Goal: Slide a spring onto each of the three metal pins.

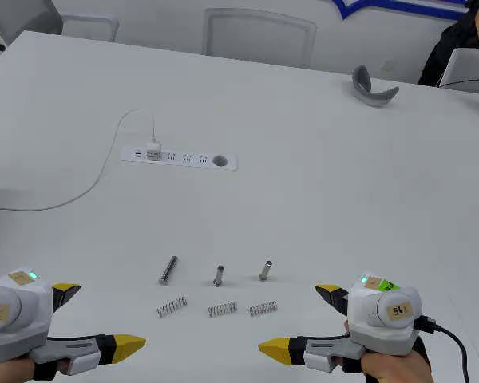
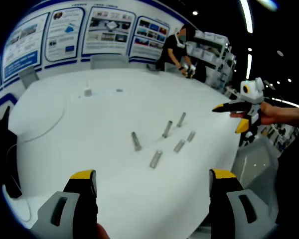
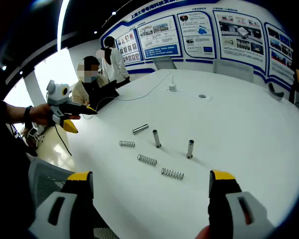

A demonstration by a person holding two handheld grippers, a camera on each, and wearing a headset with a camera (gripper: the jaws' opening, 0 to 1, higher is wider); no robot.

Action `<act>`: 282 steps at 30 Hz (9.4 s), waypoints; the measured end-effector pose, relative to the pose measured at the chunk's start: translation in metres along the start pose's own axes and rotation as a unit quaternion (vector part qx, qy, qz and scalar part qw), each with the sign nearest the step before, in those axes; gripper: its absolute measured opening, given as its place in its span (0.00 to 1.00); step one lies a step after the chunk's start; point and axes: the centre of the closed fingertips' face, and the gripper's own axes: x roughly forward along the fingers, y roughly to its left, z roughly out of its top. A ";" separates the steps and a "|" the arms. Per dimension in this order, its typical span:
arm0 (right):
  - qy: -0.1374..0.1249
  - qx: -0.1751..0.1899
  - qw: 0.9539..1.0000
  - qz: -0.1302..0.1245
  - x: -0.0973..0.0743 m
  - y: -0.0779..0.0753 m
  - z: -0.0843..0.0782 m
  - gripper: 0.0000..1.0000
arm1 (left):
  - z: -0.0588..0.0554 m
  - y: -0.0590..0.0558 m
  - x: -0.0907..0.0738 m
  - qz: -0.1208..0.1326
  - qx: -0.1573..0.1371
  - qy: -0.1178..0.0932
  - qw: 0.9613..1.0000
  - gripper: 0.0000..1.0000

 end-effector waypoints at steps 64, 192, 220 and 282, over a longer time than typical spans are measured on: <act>0.016 0.029 0.999 -0.001 -0.011 0.004 -0.017 0.97 | 0.017 -0.002 0.052 -0.032 0.020 0.038 0.999 0.92; 0.014 0.079 0.997 -0.015 -0.025 -0.008 -0.032 0.93 | 0.034 0.052 0.138 0.128 -0.028 0.082 0.988 0.07; 0.013 0.075 0.997 -0.013 -0.024 -0.003 -0.031 0.93 | 0.032 0.053 0.113 0.128 -0.046 0.061 0.989 0.07; 0.013 0.073 0.997 -0.010 -0.024 0.002 -0.032 0.94 | 0.032 0.035 0.108 0.125 -0.025 0.042 0.991 0.07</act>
